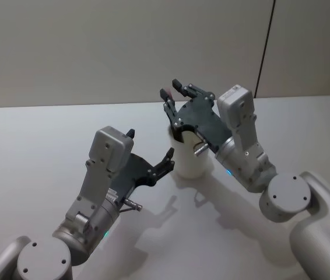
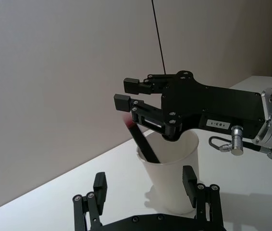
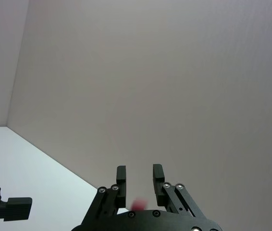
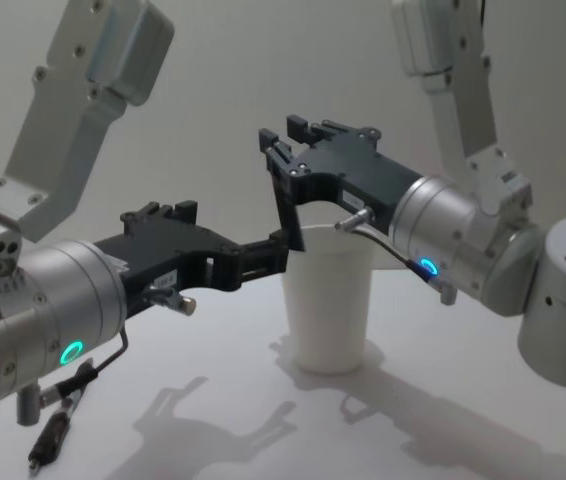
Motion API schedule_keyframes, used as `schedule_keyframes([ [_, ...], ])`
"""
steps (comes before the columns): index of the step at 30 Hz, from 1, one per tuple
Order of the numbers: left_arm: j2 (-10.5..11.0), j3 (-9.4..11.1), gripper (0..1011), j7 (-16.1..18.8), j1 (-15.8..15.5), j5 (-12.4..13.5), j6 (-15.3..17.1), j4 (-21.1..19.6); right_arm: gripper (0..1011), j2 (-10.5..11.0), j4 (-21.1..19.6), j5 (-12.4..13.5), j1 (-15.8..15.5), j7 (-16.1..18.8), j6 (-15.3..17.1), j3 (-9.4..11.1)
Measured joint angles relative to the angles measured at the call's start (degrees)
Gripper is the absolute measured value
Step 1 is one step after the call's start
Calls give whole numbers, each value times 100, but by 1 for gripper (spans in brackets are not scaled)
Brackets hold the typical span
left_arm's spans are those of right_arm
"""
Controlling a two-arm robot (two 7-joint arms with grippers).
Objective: Place the pen into the pen holder.
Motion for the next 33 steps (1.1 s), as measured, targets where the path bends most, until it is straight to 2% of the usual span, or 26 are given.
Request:
schedule_keyframes([
  [9,0,0,1000,0,0,0,0,0,545,63,-170,-25,-118,-33,32,15],
  [10,0,0,1000,0,0,0,0,0,609,80,-219,-27,-144,-38,51,20],
  [12,0,0,1000,0,0,0,0,0,648,97,-276,-32,-174,-44,79,25],
  [18,0,0,1000,0,0,0,0,0,855,187,-569,-52,-320,-74,218,58],
  [19,0,0,1000,0,0,0,0,0,855,211,-651,-55,-361,-83,278,64],
  [22,0,0,1000,0,0,0,0,0,951,265,-847,-56,-462,-98,397,77],
  [25,0,0,1000,0,0,0,0,0,1001,327,-1053,-45,-570,-118,555,89],
  [33,0,0,1000,0,0,0,0,0,1001,510,-1663,102,-886,-178,1041,150],
])
